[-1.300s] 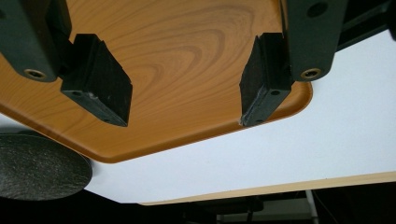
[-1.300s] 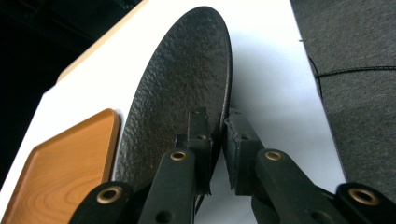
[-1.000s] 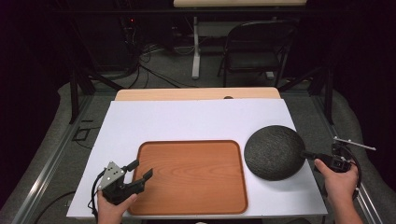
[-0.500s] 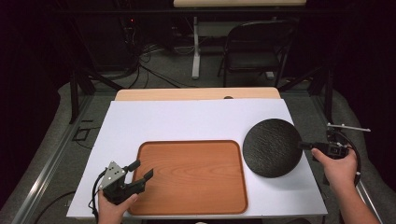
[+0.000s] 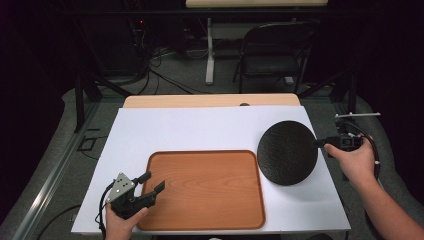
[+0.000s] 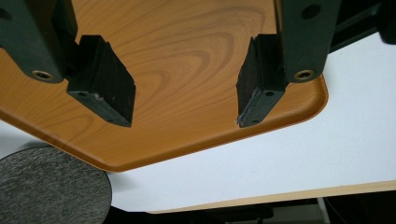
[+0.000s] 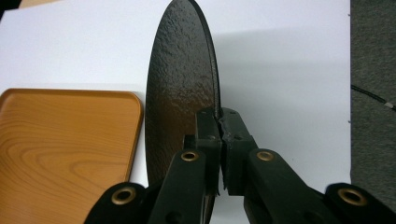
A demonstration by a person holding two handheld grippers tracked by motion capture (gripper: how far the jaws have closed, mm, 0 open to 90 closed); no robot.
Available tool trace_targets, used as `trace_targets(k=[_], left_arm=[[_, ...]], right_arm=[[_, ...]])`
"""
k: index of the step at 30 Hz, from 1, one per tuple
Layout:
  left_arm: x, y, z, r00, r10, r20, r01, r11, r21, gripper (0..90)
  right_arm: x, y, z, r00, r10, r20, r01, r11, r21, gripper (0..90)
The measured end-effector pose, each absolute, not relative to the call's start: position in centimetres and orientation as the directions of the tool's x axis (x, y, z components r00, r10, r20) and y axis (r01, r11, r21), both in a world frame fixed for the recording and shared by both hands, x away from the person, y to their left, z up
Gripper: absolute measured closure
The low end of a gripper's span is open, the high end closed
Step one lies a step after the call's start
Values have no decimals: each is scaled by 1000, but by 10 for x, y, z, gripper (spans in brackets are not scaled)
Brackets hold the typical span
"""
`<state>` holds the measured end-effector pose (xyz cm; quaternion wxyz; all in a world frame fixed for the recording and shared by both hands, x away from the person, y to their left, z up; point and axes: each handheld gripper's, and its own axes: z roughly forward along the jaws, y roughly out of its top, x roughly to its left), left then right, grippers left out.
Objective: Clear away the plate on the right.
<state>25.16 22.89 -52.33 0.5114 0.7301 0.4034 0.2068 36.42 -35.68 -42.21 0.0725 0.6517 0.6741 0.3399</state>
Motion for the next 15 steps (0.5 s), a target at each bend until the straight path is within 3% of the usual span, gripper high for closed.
trace_targets(k=[15], left_arm=[[252,229,-524,598,794,-108,377,-159,913,380]], right_arm=[[393,-327,-396,-195,952,236,864,53,500,879]])
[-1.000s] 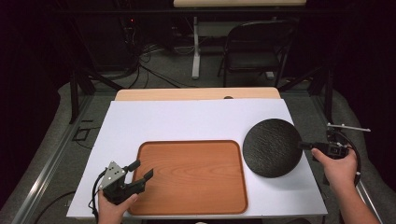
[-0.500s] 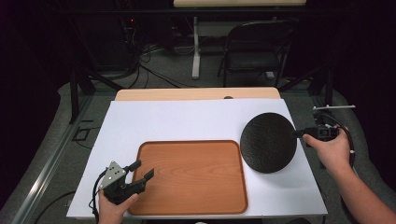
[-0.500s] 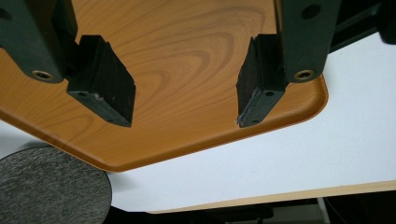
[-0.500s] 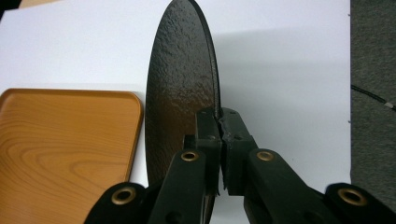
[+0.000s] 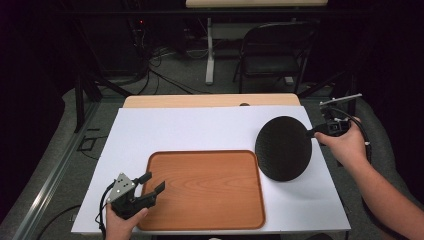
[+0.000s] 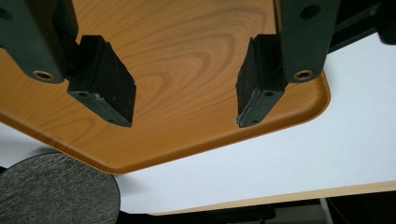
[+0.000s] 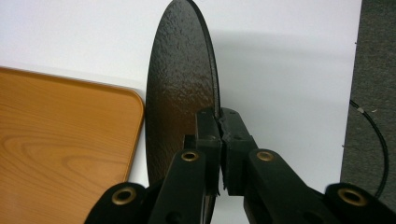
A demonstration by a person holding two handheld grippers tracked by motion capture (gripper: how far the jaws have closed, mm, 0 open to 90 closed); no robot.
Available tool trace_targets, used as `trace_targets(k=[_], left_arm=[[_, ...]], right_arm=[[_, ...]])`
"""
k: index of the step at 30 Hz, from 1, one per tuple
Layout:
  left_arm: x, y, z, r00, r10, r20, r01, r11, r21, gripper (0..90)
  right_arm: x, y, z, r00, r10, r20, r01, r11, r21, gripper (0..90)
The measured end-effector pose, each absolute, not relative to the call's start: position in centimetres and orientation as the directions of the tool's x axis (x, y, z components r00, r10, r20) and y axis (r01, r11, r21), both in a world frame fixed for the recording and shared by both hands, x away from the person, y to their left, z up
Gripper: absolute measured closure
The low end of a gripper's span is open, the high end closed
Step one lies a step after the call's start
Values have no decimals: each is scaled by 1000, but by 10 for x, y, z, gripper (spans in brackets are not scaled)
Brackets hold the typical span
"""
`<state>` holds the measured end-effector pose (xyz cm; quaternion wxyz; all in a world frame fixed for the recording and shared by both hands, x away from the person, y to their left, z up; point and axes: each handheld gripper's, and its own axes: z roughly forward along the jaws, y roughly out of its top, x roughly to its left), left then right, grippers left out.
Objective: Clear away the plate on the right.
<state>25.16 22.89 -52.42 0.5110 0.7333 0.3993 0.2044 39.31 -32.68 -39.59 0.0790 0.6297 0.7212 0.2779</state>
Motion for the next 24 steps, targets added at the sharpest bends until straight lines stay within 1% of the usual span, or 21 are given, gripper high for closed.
trace_targets(k=[9,24], left_arm=[[252,229,-525,601,792,-109,378,-161,912,381],[253,230,-526,610,784,-114,380,-163,911,381]], right_arm=[[407,-323,-391,-202,953,226,884,78,461,880],[427,-316,-386,-183,957,227,909,76,410,880]])
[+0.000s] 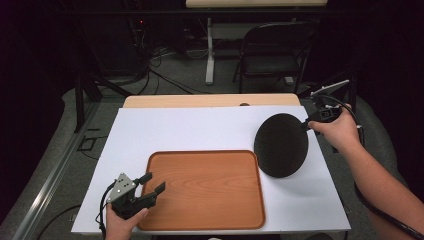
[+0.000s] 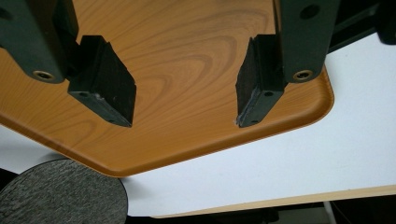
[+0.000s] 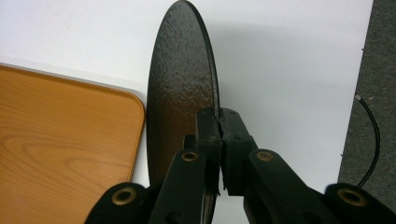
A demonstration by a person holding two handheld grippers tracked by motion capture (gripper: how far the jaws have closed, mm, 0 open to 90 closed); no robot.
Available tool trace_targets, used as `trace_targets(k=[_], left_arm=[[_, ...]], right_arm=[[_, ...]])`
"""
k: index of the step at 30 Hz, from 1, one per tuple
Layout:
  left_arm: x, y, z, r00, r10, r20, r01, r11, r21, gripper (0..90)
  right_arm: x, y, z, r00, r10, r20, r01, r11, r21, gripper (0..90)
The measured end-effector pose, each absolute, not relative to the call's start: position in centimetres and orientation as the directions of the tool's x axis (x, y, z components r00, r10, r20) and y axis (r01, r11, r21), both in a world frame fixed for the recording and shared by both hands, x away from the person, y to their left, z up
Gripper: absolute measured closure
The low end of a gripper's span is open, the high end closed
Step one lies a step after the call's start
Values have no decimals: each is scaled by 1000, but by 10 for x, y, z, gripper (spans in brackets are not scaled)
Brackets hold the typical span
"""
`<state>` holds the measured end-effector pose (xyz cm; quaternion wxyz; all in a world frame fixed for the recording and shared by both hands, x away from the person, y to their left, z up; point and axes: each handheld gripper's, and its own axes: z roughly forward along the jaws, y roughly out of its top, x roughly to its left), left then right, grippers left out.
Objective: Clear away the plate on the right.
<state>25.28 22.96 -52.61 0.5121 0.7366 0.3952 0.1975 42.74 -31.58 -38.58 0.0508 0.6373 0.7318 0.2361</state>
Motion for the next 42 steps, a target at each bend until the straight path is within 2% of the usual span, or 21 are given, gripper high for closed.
trace_targets(k=[13,24,34,42], left_arm=[[253,230,-526,606,787,-114,379,-160,912,381],[253,231,-525,605,788,-117,380,-156,912,381],[252,230,-525,597,794,-111,378,-157,913,368],[251,229,-526,587,805,-89,359,-161,919,334]], right_arm=[[436,-307,-372,-172,967,186,913,86,398,877],[432,-314,-346,-151,964,220,901,42,433,876],[425,-300,-320,-192,963,188,890,91,447,875],[418,-275,-308,-260,950,173,880,159,448,875]])
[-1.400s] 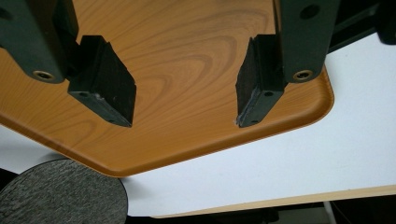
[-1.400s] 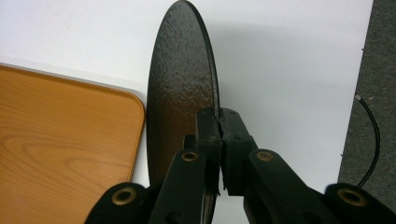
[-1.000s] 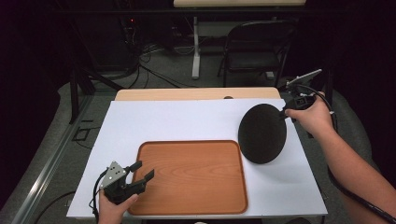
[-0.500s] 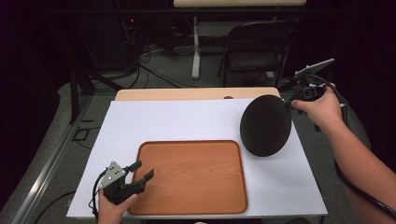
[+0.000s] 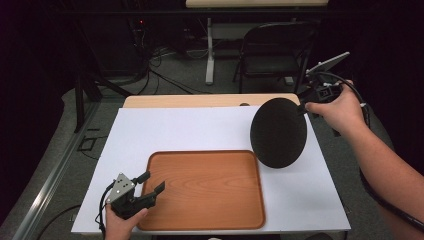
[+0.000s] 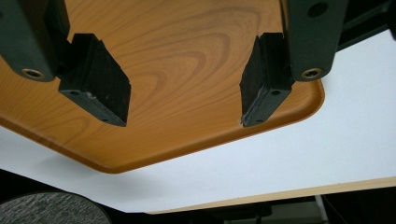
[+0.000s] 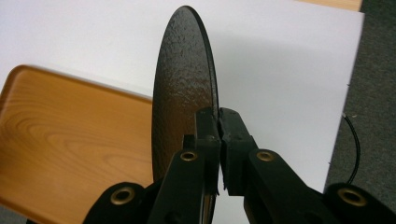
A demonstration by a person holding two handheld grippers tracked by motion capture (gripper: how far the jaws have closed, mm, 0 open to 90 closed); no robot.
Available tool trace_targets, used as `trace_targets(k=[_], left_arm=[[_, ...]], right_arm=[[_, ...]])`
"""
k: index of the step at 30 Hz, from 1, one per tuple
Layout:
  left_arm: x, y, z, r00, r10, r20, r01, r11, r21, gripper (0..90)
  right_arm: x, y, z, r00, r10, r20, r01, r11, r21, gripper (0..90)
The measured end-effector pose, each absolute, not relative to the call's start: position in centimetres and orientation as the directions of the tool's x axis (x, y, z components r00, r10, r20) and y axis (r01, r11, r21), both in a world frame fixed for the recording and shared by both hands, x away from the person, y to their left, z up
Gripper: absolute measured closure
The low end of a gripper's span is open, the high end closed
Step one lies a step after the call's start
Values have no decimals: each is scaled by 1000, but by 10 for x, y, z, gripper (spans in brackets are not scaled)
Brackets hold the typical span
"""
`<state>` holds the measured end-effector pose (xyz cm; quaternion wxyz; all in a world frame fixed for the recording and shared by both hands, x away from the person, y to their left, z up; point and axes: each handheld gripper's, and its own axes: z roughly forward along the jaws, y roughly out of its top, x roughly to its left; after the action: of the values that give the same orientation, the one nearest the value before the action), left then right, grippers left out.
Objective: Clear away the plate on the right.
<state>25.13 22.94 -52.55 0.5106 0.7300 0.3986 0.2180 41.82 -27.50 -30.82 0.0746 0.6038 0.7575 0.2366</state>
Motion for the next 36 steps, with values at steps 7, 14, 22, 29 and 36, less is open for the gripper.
trace_targets(k=[7,14,22,29,36], left_arm=[[251,229,-525,584,809,-66,343,-172,923,316],[250,228,-525,587,807,-60,339,-178,924,316],[250,229,-525,586,808,-60,339,-177,924,317],[250,229,-524,588,807,-61,338,-177,924,317],[249,230,-524,591,805,-62,335,-174,926,317]], right_arm=[[410,-240,-312,-346,923,169,867,245,434,876],[402,-200,-323,-432,885,173,849,334,410,875],[395,-163,-336,-503,827,251,828,378,415,873],[392,-139,-346,-530,775,345,826,380,416,870],[386,-120,-370,-533,722,441,838,381,391,869]])
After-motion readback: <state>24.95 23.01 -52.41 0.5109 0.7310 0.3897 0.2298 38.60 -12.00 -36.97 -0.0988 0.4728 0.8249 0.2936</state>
